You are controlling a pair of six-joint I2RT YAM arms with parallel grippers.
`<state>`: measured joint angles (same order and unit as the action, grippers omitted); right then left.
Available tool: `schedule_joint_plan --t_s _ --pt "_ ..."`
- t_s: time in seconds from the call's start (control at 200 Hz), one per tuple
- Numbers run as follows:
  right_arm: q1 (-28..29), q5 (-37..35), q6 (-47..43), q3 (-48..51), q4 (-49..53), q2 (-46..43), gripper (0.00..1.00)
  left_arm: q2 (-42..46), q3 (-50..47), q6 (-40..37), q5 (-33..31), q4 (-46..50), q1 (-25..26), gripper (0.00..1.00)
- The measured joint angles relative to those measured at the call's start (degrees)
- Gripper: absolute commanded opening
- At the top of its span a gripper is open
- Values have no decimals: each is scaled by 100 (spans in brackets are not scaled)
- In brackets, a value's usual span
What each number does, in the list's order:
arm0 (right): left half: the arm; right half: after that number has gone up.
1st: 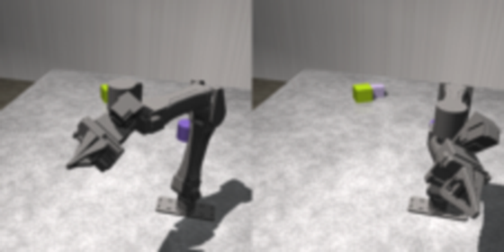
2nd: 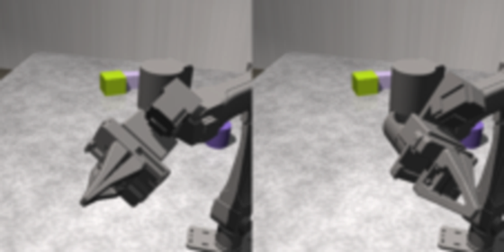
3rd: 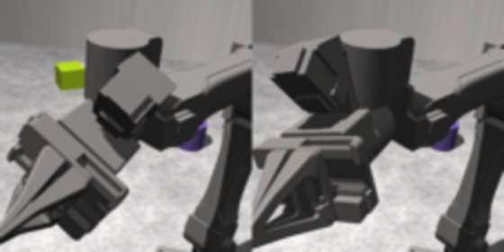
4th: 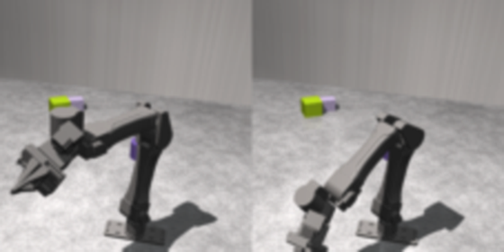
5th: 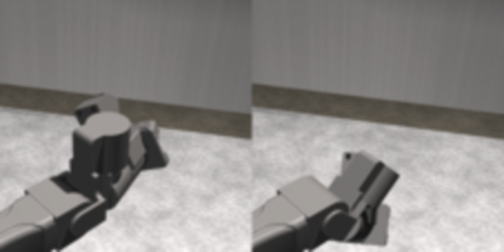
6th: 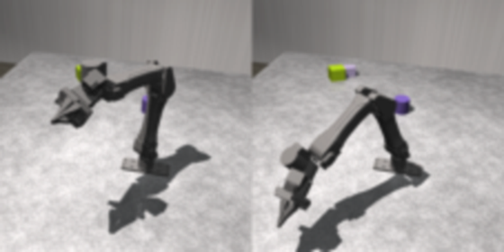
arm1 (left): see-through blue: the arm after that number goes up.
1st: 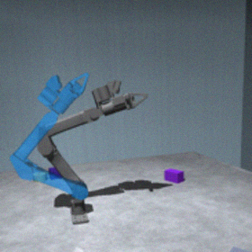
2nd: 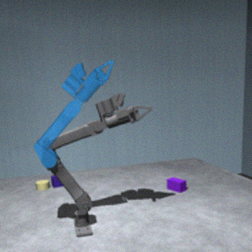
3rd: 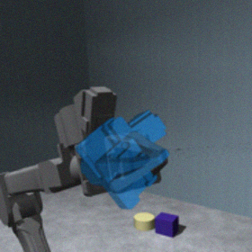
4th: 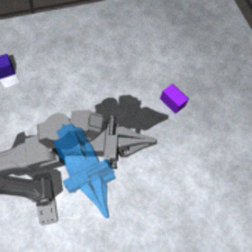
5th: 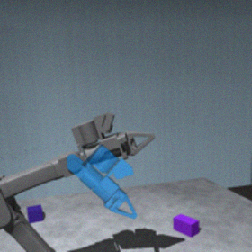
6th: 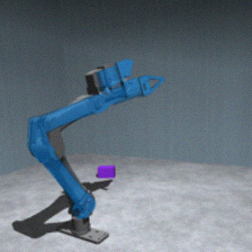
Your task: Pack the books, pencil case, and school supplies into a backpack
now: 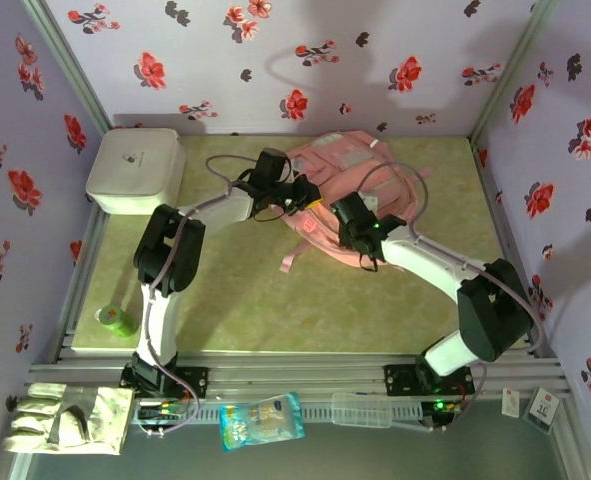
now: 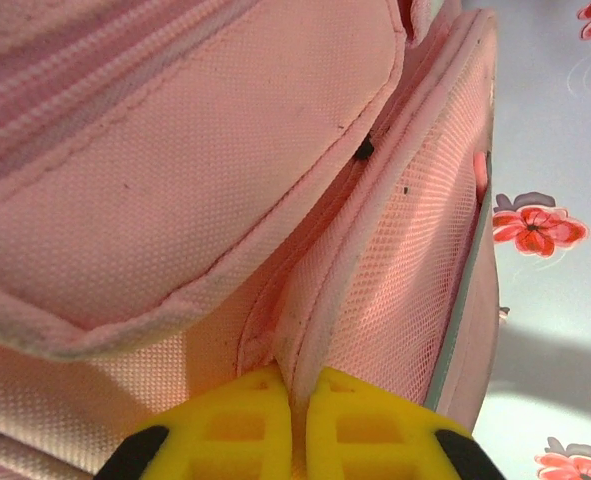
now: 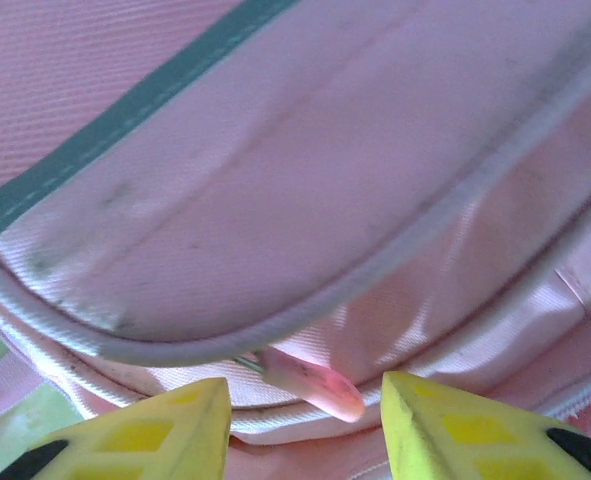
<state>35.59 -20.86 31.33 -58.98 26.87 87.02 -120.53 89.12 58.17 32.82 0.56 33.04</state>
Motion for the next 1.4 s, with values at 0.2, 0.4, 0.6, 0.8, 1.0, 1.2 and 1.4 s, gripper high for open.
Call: schedule_joint_plan --t_s 0.2,0.4,0.6,0.8,1.0,1.2,1.4 --pt "0 48 -986 -197 31 310 42 0 39 -37 0 87 -7 1" --pt "2 -37 -1558 -376 92 452 31 0 42 -66 13 111 -20 1" --pt "2 -122 -1755 -387 114 494 15 0 61 -164 24 164 -46 0" --pt "-310 -157 -1628 -17 -98 197 11 0 63 -365 72 282 -107 0" --pt "-813 238 -1499 146 -352 -35 3 0 197 -708 83 560 -146 2" --pt "-730 831 -1530 -164 -278 223 0 61 179 -1139 13 876 -417 32" --pt "-264 1178 -1591 -846 -212 782 0 894 -667 -1294 -118 765 -1095 50"
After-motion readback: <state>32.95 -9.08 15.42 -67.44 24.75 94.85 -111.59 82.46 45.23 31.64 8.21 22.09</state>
